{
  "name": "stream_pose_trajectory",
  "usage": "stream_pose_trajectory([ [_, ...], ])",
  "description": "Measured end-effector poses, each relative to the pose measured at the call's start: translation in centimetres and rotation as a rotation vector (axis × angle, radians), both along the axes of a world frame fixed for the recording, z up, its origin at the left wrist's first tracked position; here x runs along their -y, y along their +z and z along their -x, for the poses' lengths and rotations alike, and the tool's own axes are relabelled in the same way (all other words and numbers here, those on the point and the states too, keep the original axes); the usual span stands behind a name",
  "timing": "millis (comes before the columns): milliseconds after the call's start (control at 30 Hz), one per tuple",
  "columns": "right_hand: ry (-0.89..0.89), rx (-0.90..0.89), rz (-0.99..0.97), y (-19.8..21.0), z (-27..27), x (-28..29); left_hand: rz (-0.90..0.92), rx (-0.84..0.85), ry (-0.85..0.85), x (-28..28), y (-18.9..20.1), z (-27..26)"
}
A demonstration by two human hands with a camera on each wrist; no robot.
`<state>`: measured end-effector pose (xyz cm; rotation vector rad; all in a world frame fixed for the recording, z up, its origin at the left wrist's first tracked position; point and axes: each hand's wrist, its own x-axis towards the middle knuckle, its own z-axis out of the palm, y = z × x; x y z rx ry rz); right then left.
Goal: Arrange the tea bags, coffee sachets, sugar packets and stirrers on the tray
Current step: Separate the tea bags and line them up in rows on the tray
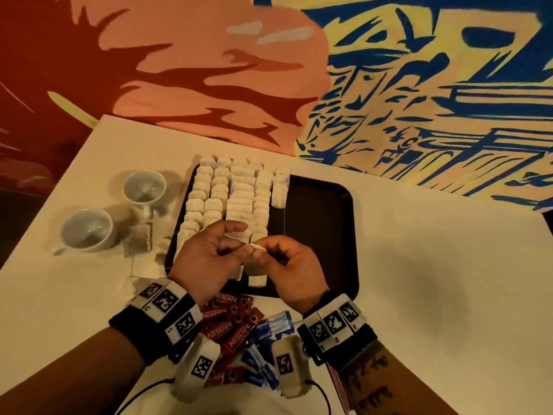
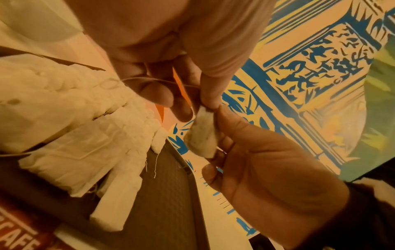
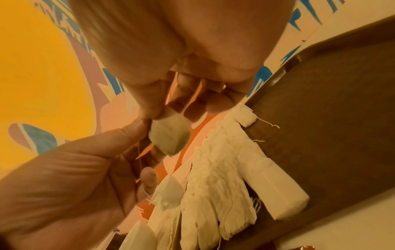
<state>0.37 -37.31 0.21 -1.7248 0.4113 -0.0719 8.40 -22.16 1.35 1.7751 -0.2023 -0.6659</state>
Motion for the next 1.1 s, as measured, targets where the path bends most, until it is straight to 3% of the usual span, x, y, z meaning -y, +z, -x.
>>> stream_pose_trajectory([
  [200, -0.041, 0.049, 0.008, -0.1, -1.1, 0.2, -0.043, 0.04, -0.037, 0.2, -0.4, -0.3],
  [367, 0.106, -0.047, 0.137, 0.1, -2.4, 1.7, -0.112, 0.105, -0.083, 0.6, -0.9, -1.1],
  [533, 0.093, -0.253, 0.477, -0.4, -5.6, 6.1, -0.093, 0.046, -0.041, -0.2, -0.8, -2.0],
  [767, 0.363, -0.573, 0.757, -3.4, -9.9, 9.5, -0.179, -0.026, 0.003, -4.1, -1.8, -2.7],
  [1100, 0.196, -0.581, 0.802, -5.2, -15.0, 10.7, -0.238, -0.069, 0.044, -6.3, -3.4, -3.1],
])
